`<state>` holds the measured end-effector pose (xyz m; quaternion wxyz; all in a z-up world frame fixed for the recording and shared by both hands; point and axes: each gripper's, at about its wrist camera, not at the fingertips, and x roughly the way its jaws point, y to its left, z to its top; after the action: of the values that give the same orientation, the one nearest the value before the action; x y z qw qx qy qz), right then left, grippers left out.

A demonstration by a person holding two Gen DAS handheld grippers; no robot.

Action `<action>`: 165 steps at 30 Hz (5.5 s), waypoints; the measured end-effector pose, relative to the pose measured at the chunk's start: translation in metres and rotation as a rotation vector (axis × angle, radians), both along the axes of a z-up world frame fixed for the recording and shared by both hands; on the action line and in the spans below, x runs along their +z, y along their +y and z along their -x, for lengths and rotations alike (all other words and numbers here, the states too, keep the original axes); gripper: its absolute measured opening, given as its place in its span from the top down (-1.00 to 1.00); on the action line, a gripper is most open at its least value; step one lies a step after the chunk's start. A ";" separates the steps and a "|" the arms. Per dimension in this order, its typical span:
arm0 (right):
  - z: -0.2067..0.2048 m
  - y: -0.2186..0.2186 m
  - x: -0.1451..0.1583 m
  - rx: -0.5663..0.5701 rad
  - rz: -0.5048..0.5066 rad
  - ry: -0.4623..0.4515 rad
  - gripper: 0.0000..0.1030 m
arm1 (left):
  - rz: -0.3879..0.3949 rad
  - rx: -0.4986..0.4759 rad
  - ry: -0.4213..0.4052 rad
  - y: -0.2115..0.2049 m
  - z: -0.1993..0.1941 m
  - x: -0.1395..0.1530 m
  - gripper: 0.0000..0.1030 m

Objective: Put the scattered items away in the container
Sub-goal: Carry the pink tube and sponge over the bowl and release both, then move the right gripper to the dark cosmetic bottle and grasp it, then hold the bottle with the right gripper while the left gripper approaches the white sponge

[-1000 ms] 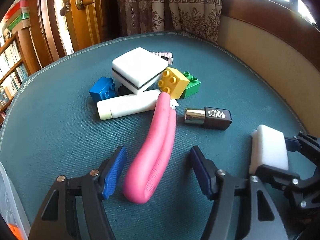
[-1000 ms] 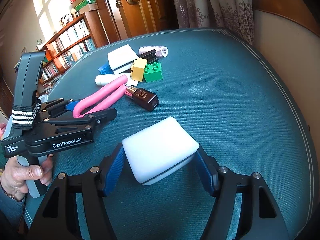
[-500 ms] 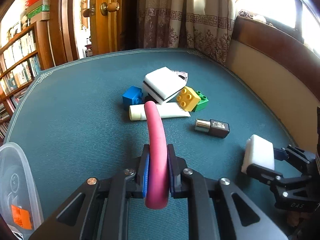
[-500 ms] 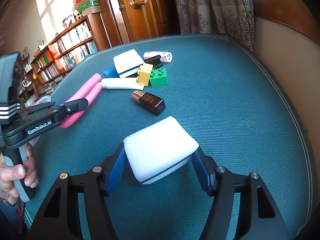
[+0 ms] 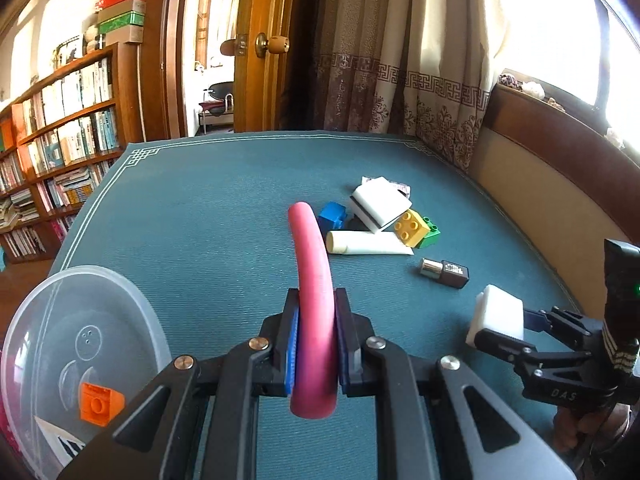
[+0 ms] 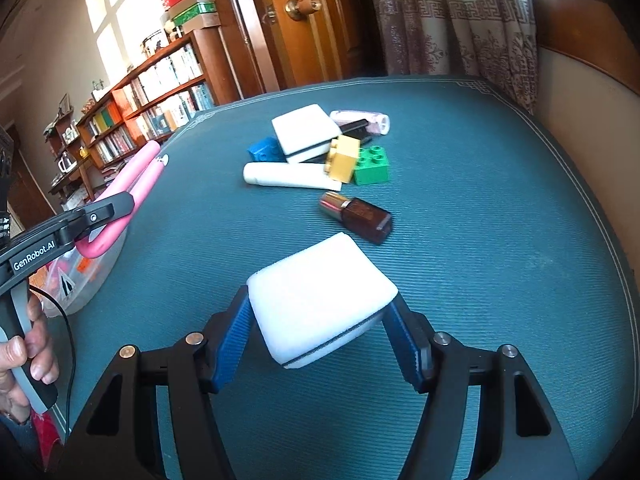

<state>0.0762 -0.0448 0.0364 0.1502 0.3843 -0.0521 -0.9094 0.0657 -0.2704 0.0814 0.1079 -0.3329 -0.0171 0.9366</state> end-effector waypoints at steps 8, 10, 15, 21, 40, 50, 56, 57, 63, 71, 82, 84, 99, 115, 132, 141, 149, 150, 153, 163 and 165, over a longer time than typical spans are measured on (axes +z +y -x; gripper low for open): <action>0.005 -0.040 0.006 0.071 0.006 0.000 -0.30 | -0.007 0.140 0.009 -0.061 -0.019 0.001 0.66; 0.006 -0.050 0.008 0.090 0.002 0.003 -0.30 | -0.010 0.184 0.003 -0.080 -0.023 -0.002 0.66; 0.009 -0.077 0.010 0.136 -0.003 0.002 -0.30 | -0.019 0.294 -0.029 -0.125 -0.031 -0.013 0.66; 0.012 -0.113 0.015 0.204 -0.008 0.008 -0.30 | 0.019 0.385 -0.046 -0.161 -0.040 -0.022 0.66; 0.018 -0.216 0.041 0.401 0.013 0.069 -0.30 | -0.019 0.436 -0.035 -0.203 -0.050 -0.023 -0.19; 0.024 -0.246 0.041 0.447 0.011 0.067 -0.33 | -0.021 0.489 -0.014 -0.215 -0.066 -0.018 -0.63; 0.031 -0.258 0.038 0.461 0.011 0.066 -0.39 | -0.012 0.515 -0.011 -0.222 -0.073 -0.016 -0.65; 0.032 -0.257 0.040 0.459 0.013 0.060 -0.41 | -0.012 0.516 -0.013 -0.221 -0.073 -0.017 -0.65; 0.035 -0.253 0.035 0.447 0.035 0.029 -0.43 | 0.005 0.509 -0.020 -0.215 -0.072 -0.018 -0.73; 0.032 -0.250 0.035 0.459 0.053 0.031 -0.48 | 0.015 0.490 -0.019 -0.206 -0.071 -0.016 -0.85; 0.023 -0.246 0.034 0.489 0.047 0.038 -0.57 | -0.005 0.511 -0.023 -0.206 -0.075 -0.016 -0.85; 0.021 -0.241 0.032 0.487 0.053 0.032 -0.57 | -0.004 0.509 -0.023 -0.205 -0.075 -0.016 -0.85; 0.019 -0.166 0.023 0.341 0.023 0.030 -0.57 | 0.043 0.404 -0.013 -0.159 -0.059 -0.005 -0.85; 0.052 -0.008 0.017 -0.017 -0.011 0.058 -0.57 | 0.114 0.220 0.001 -0.067 -0.030 0.007 -0.99; 0.091 0.008 -0.017 0.124 -0.122 -0.004 0.27 | 0.129 0.094 -0.031 0.012 -0.003 0.002 -0.99; 0.084 0.018 -0.020 0.115 -0.146 -0.012 0.57 | 0.098 0.061 -0.061 0.034 0.027 -0.004 -0.99; 0.074 0.042 -0.020 0.055 -0.065 -0.026 0.57 | 0.127 -0.005 -0.039 0.066 0.063 -0.003 -0.99; 0.074 0.043 -0.021 0.053 -0.057 -0.027 0.57 | 0.136 -0.016 -0.031 0.070 0.068 -0.003 -0.99; 0.073 0.044 -0.021 0.049 -0.051 -0.025 0.57 | 0.177 -0.038 -0.011 0.081 0.086 -0.004 -0.99; 0.075 0.050 -0.022 0.050 0.005 -0.033 0.57 | 0.334 -0.112 -0.003 0.115 0.133 -0.019 -0.99; 0.075 0.050 -0.022 0.050 0.004 -0.033 0.57 | 0.368 -0.138 0.014 0.121 0.137 -0.020 -0.99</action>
<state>0.0013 0.0056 0.0143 0.1727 0.4001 -0.0470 -0.8988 -0.0713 -0.1493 0.0610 0.1092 -0.3407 0.1783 0.9166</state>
